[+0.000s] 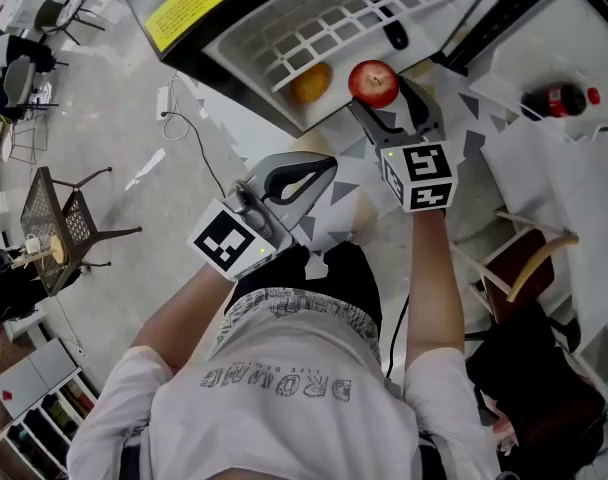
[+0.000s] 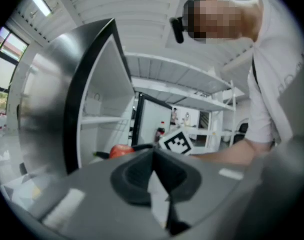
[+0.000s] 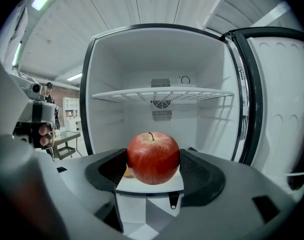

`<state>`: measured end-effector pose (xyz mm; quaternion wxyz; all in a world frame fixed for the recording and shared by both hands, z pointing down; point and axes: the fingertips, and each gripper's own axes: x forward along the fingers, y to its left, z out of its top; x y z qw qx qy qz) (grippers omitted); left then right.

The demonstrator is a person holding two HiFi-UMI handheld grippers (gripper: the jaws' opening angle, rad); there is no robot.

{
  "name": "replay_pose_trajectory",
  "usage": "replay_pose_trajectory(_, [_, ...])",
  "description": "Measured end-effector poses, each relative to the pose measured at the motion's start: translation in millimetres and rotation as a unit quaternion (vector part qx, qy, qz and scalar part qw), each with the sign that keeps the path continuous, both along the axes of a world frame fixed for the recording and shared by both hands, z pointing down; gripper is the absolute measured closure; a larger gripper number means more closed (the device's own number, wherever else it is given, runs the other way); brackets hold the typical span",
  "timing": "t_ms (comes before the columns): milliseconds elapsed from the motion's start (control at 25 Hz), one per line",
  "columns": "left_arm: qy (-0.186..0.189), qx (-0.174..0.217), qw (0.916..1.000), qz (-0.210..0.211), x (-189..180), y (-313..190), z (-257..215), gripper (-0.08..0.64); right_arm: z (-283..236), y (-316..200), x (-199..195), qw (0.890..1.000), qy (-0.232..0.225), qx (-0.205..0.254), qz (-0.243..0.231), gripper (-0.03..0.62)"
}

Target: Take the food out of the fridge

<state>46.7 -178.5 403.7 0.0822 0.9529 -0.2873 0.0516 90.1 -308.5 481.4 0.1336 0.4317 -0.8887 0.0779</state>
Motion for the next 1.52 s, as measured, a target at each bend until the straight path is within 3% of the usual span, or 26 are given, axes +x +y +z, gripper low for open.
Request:
replay_pose_trajectory(520, [0.017,0.025,0.9988,0.038,-8.0,29.5,-38.6,0.552,-43.3,57.5,18.4,0.999,0.011,0.001,0.045,0.287])
replay_pose_trajectory(920, [0.028,0.044,0.9975,0.048,-30.8,43.8,-67.2,0.552,-83.4,101.0,10.1,0.998,0.003,0.010,0.066,0.287])
replay_pose_trajectory(1520, [0.040,0.065,0.9954,0.057,-61.1,53.0,-90.8,0.552,-138.1,153.1,-9.8,0.995,-0.047,0.029,0.081,0.287])
